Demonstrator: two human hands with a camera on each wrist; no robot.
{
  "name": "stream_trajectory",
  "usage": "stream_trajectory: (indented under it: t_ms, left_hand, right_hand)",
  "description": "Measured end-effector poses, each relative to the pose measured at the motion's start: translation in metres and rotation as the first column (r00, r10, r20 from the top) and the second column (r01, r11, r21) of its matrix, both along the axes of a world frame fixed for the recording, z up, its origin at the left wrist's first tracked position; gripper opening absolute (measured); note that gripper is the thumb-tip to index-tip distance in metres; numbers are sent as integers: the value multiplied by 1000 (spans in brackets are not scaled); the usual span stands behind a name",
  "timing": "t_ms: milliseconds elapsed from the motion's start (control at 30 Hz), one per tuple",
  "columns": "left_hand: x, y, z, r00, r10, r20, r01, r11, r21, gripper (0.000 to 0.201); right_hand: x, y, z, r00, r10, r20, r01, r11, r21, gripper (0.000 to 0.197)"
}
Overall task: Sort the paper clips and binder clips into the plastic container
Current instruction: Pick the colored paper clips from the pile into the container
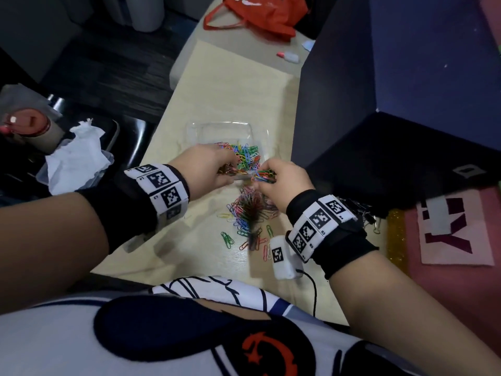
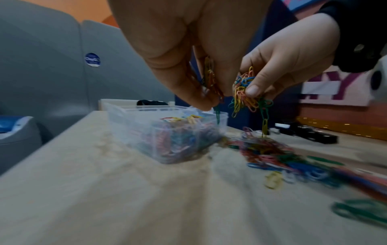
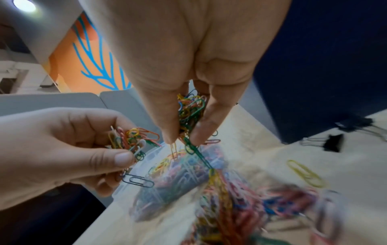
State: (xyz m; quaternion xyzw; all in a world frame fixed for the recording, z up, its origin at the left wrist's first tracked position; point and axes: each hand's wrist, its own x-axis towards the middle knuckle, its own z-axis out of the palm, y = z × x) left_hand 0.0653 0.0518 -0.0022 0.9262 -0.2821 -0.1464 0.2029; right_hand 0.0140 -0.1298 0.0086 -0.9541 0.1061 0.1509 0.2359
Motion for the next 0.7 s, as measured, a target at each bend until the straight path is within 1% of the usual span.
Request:
stream_trajectory:
  t_ms: [167, 267, 333, 433, 467, 500, 567, 633, 700]
  left_hand:
    - [20, 8, -2, 995, 104, -11, -103, 994, 34, 41]
    - [27, 9, -8, 990, 140, -27, -137, 987, 82, 47]
    - [26, 11, -12, 990, 141, 10, -142, 986, 83, 44]
    - [19, 10, -15, 989, 94, 116, -101, 993, 59, 39]
    - [16, 8, -16, 989, 48, 143, -60, 995, 81, 40]
    - [13, 6, -19, 987, -15, 160, -4, 993, 114, 41]
    - [8, 3, -24, 979, -121, 162, 88, 976, 197, 44]
    - [6, 6, -28, 974, -156, 164, 111, 961, 254, 47]
    - [9, 10, -28, 974, -154, 163, 105, 956, 274, 47]
  right_hand:
    - [35, 19, -2, 999, 20, 50, -22, 999, 38, 33]
    - [50, 26, -4, 1000, 29, -3, -29, 1000, 1, 44]
    - [54, 23, -5, 998, 35, -52, -38, 998, -57, 44]
    - [53, 18, -4, 999, 25, -22, -27, 994, -108, 41]
    - [51, 18, -5, 999, 52, 4, -51, 993, -110, 43]
    - [48, 18, -6, 994, 107, 13, -105, 989, -106, 47]
    - [43, 21, -9, 960, 276, -37, -279, 954, -109, 55]
    - [38, 21, -13, 913, 395, -104, -406, 901, -149, 60]
    - [38, 16, -13, 903, 408, -136, -428, 882, -197, 64]
